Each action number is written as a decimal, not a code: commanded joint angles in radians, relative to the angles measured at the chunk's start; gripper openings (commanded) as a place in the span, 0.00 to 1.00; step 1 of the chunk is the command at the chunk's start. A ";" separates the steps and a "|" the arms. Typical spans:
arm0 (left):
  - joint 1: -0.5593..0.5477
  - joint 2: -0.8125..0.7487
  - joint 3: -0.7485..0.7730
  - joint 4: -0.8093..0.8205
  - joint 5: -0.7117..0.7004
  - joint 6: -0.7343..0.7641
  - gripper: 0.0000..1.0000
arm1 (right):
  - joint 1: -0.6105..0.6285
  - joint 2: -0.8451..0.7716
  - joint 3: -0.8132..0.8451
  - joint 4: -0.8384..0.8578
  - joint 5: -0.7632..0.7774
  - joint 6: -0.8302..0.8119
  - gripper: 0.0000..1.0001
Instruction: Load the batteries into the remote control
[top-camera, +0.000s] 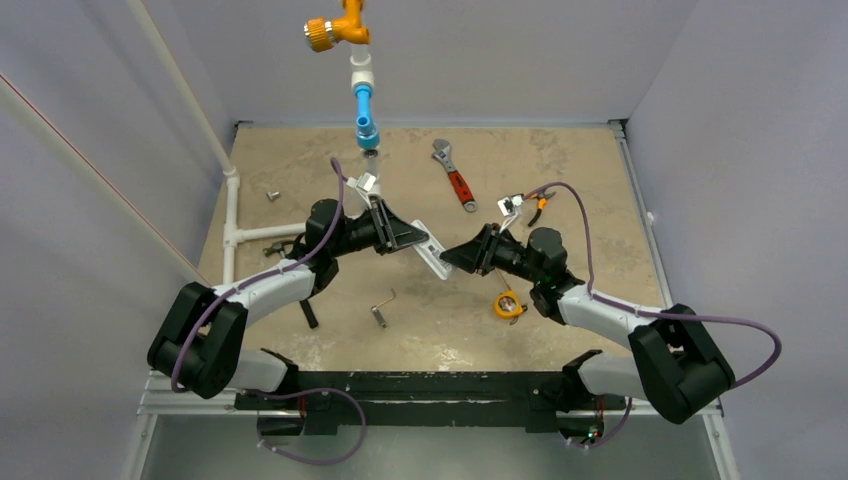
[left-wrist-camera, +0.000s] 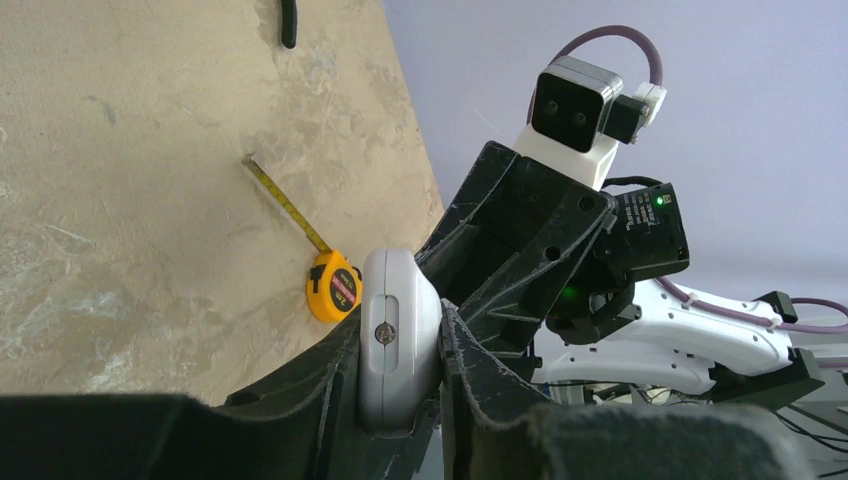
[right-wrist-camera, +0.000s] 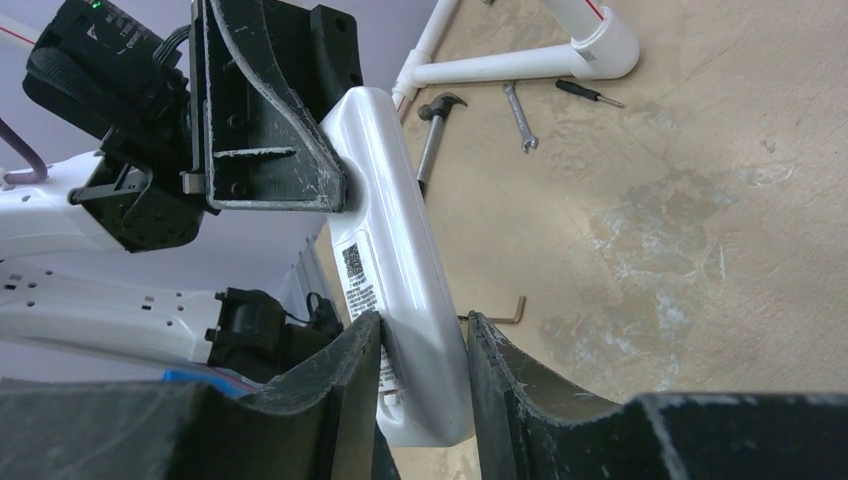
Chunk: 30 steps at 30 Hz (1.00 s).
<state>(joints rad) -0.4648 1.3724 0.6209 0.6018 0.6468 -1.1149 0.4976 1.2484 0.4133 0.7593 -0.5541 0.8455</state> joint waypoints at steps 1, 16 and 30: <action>0.000 -0.027 0.049 0.079 0.023 -0.006 0.00 | 0.007 -0.015 0.037 -0.061 0.017 -0.061 0.27; 0.003 -0.004 0.035 0.277 0.075 -0.049 0.00 | 0.007 -0.089 0.034 0.057 -0.052 -0.054 0.77; 0.011 0.019 -0.011 0.453 0.086 -0.107 0.00 | 0.007 0.113 -0.053 0.611 -0.038 0.297 0.68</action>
<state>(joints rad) -0.4595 1.3941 0.6155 0.9558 0.7116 -1.2106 0.5026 1.3373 0.3641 1.1553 -0.5972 1.0477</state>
